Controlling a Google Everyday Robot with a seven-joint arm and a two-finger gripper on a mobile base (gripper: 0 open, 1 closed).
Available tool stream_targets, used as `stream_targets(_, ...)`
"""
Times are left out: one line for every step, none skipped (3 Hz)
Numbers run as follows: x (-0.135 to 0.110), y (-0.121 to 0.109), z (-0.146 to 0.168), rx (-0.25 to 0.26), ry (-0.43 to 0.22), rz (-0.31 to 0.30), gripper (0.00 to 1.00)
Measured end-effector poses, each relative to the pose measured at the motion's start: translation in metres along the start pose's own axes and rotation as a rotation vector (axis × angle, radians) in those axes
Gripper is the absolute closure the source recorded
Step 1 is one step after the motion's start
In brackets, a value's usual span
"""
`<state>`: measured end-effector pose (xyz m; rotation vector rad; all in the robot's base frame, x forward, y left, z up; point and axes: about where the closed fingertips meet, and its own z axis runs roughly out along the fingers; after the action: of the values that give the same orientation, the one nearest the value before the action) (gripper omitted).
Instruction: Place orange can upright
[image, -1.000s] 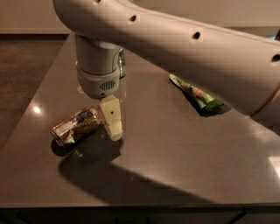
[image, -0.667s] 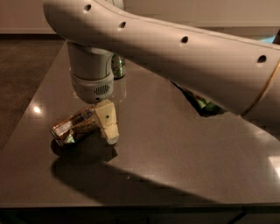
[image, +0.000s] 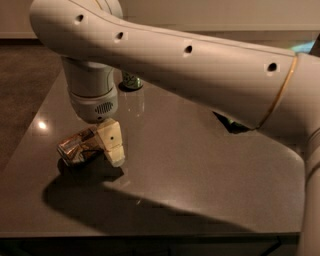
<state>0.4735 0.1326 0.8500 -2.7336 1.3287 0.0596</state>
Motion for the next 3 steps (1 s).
stream_targets(0.000,-0.003,0.001,-0.001,0.016,0.006,0.35)
stream_targets(0.005,-0.006,-0.004,0.014,0.029,-0.001,0.58)
stream_targets(0.025,-0.013,-0.021,0.058,0.042,-0.003,0.82)
